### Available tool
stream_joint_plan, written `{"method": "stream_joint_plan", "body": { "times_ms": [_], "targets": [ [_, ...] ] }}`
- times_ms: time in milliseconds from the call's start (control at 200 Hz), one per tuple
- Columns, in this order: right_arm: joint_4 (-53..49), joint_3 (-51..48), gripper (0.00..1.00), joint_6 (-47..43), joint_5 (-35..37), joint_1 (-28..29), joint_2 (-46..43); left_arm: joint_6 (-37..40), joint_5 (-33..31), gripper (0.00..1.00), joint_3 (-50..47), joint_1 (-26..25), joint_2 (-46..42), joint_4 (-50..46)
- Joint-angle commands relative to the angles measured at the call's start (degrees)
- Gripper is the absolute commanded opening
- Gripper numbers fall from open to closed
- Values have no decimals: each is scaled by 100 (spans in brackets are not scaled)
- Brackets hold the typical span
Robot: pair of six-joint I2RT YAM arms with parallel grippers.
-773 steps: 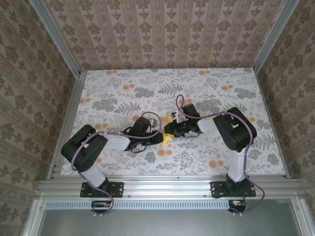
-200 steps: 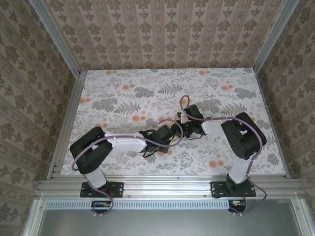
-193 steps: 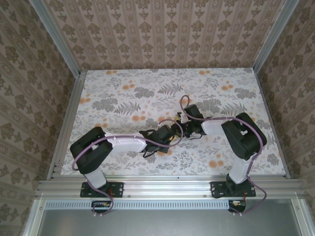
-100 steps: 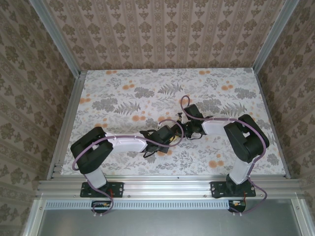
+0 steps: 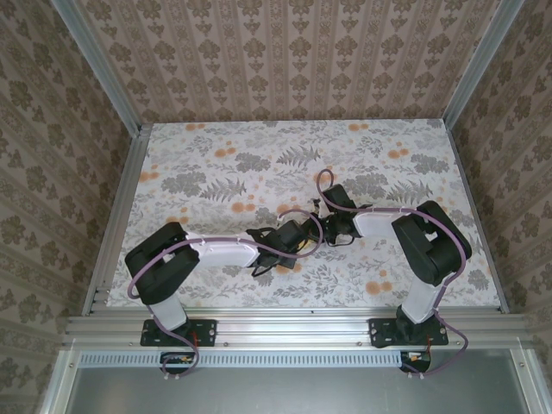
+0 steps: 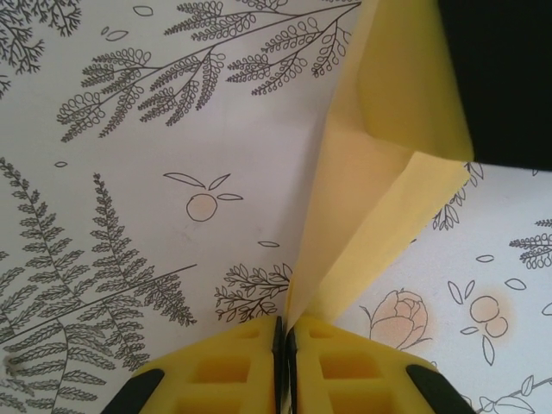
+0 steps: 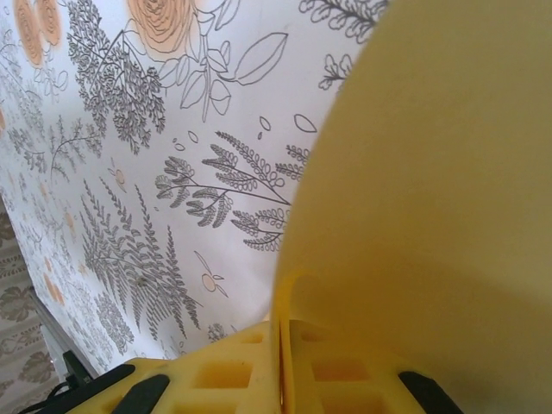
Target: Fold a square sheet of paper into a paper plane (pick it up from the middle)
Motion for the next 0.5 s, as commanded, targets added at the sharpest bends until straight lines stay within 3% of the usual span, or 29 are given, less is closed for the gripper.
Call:
{"method": "stream_joint_plan", "body": {
  "times_ms": [0, 290, 495],
  "targets": [
    [-107, -56, 10, 130, 175, 70, -209, -145, -127, 15, 53, -27, 166, -341],
    [49, 25, 6, 80, -69, 78, -57, -68, 49, 27, -142, 37, -245, 362],
    [79, 77, 6, 27, -206, 71, 8, 43, 88, 28, -28, 105, -84, 314]
  ]
}}
